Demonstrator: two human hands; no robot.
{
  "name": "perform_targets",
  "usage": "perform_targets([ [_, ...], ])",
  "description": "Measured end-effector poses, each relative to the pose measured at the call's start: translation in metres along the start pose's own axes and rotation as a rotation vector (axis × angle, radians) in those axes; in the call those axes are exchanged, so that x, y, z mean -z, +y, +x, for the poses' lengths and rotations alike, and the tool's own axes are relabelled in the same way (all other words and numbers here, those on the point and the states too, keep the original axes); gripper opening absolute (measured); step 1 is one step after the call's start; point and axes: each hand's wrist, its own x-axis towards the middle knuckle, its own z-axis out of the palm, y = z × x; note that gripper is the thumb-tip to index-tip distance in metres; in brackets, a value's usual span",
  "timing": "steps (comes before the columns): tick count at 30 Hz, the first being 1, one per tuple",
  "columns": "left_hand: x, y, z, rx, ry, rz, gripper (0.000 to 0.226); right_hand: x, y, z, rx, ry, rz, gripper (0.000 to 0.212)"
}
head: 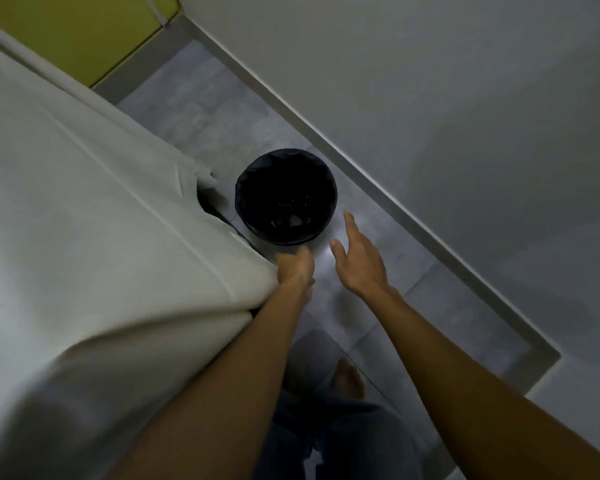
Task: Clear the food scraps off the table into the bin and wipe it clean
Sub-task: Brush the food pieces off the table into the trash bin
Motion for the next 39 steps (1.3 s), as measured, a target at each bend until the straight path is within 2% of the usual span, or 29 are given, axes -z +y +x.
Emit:
perform_targets([
  [10, -0.044, -0.031, 0.154, -0.025, 0.186, -0.218, 0.053, -0.103, 0.042, 0.117, -0.023, 0.021, 0.150, 0.073],
  [15, -0.046, -0.028, 0.199, -0.043, 0.147, -0.344, 0.042, -0.117, 0.053, 0.155, -0.098, -0.025, 0.270, 0.087],
  [17, -0.044, -0.026, 0.201, -0.070, 0.128, -0.448, 0.052, -0.120, 0.053, 0.158, -0.102, -0.024, 0.269, 0.091],
  [20, -0.045, -0.027, 0.175, -0.113, 0.163, -0.529, 0.061, -0.111, 0.049, 0.143, -0.140, 0.001, 0.307, 0.095],
  [24, -0.038, -0.036, 0.111, -0.142, 0.167, -0.418, 0.065, -0.077, 0.046, 0.082, -0.165, 0.097, 0.359, 0.097],
  [29, -0.029, -0.039, 0.005, -0.119, 0.050, -0.264, 0.065, 0.003, 0.031, -0.012, -0.237, 0.251, 0.387, 0.099],
  [33, -0.020, -0.043, -0.082, -0.127, -0.074, -0.148, 0.066, 0.060, 0.012, -0.091, -0.364, 0.278, 0.350, 0.104],
  [37, 0.001, -0.053, -0.129, -0.148, -0.099, -0.033, 0.070, 0.104, -0.020, -0.161, -0.414, 0.307, 0.329, 0.106],
  [39, 0.027, -0.040, -0.180, -0.146, -0.127, 0.019, 0.070, 0.124, -0.044, -0.203, -0.433, 0.315, 0.336, 0.105],
])
